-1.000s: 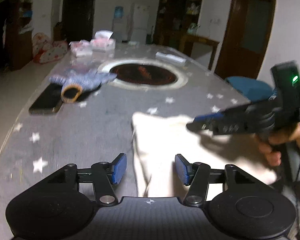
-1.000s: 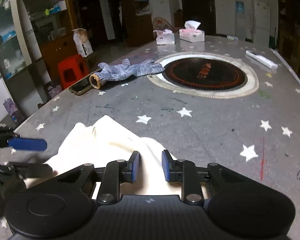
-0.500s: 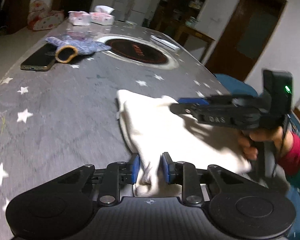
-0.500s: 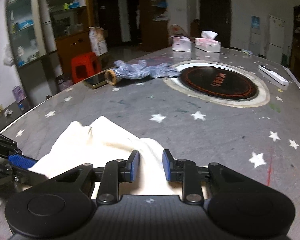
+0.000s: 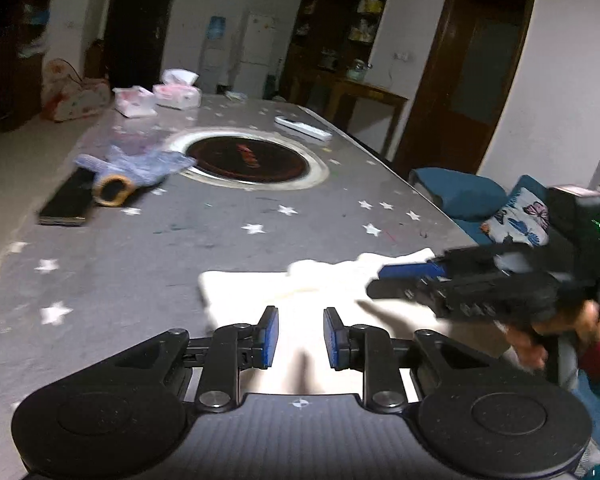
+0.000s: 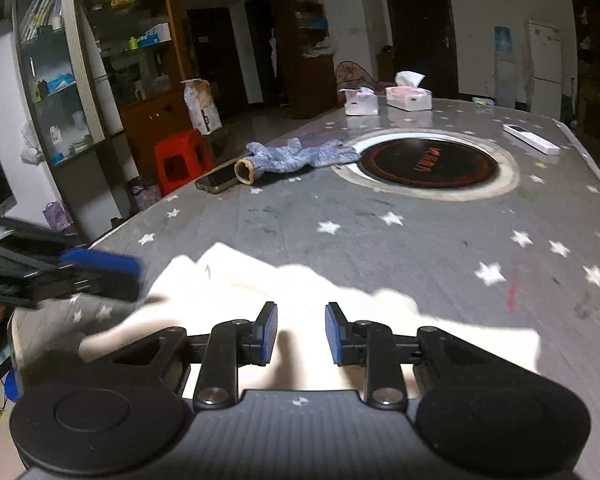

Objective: Fold clothes
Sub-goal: 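Press and smooth the folded sweatshirt flat with both grippers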

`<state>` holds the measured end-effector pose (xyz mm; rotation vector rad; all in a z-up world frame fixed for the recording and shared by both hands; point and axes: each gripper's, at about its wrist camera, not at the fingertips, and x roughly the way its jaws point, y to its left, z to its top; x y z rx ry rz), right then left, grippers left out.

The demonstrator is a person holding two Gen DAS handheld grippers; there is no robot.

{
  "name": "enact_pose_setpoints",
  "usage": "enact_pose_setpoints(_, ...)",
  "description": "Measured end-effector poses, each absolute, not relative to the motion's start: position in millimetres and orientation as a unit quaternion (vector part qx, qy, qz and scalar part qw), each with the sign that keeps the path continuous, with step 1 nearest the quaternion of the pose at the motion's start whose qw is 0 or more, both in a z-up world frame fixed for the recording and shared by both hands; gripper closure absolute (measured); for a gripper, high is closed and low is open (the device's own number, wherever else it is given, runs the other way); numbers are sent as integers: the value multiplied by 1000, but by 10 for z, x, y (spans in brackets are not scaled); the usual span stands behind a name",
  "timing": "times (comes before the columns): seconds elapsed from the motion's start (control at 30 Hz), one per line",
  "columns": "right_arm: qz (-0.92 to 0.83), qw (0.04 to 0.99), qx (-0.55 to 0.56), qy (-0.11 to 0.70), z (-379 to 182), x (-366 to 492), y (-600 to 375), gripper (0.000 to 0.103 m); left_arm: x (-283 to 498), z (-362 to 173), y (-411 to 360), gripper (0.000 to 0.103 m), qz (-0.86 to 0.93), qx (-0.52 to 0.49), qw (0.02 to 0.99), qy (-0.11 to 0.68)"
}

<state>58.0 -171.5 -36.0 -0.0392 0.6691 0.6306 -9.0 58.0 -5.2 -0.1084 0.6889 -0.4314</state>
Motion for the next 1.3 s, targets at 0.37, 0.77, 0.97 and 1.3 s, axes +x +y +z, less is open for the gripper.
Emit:
enact_pose_setpoints(0.37,225,913,-5,340,-547,581,-2178,83,435,-364,355,79,-182,-47,909,371)
enact_pose_setpoints(0.77,223,914,-3,338,-478,833,-2025,93,502,-358,308,79,-177,-44,914,364)
enact_pose_setpoints(0.97,200,919,-15,339,-528,876,-2059,96,501,-324,323,79,-172,-47,915,361)
enact_pose_setpoints(1.3,230,914,-42,331,-395,342,-2227,96,406,-316,66,77,-206,-21,914,349)
